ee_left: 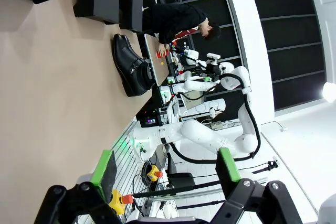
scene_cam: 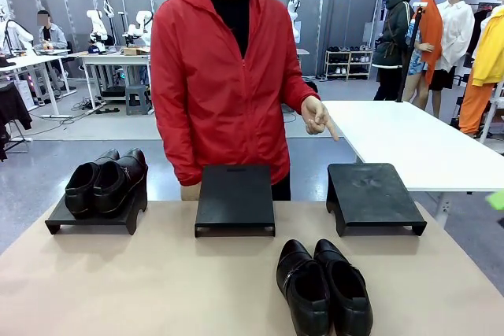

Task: Place the shoes on the stand as instructed by the person.
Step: Pick up another pair of Shoes and place it on the Shoes Stand indicated by the person.

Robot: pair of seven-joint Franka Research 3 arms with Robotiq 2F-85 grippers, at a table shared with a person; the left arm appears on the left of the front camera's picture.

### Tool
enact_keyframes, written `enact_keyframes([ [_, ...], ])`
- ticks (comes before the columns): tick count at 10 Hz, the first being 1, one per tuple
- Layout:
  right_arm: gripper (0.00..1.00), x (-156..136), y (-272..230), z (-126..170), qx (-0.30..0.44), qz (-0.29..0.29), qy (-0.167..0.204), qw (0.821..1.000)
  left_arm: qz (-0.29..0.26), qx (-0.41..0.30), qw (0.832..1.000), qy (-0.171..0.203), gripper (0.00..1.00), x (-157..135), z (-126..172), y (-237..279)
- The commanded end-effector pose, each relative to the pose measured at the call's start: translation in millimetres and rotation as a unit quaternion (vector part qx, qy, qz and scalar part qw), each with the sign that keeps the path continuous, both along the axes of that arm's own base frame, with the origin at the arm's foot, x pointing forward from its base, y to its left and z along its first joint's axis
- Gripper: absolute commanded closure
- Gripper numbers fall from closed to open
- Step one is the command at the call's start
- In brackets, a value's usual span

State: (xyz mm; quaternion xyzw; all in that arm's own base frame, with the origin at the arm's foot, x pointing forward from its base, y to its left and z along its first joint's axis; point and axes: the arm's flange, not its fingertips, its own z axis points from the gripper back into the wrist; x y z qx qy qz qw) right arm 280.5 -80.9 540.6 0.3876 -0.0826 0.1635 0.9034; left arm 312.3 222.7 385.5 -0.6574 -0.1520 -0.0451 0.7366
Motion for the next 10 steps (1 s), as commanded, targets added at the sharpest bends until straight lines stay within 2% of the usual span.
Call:
enact_keyframes([
  [1, 0.0, 11.4, 53.1, 9.6, -0.075, 0.017, 0.03, 0.997, 0.001, 0.011, 1.0, -0.003, 0.03, -4.6, 0.9, -1.9],
  [3, 0.0, 15.1, 107.8, 8.7, -0.133, 0.012, 0.038, 0.99, 0.001, 0.011, 1.0, -0.003, 0.03, -4.6, 0.9, -1.9],
  [5, 0.0, 20.4, 162.5, -7.0, -0.197, -0.039, 0.025, 0.979, 0.001, 0.011, 1.0, -0.003, 0.03, -4.6, 0.9, -1.9],
  [6, 0.0, 21.2, 174.9, -12.1, -0.205, -0.045, 0.023, 0.978, 0.001, 0.011, 1.0, -0.003, 0.03, -4.6, 0.9, -1.9],
  [10, 0.0, 34.2, 247.4, -66.8, -0.286, -0.098, 0.004, 0.953, 0.001, 0.011, 1.0, -0.003, 0.03, -4.6, 0.9, -1.9],
])
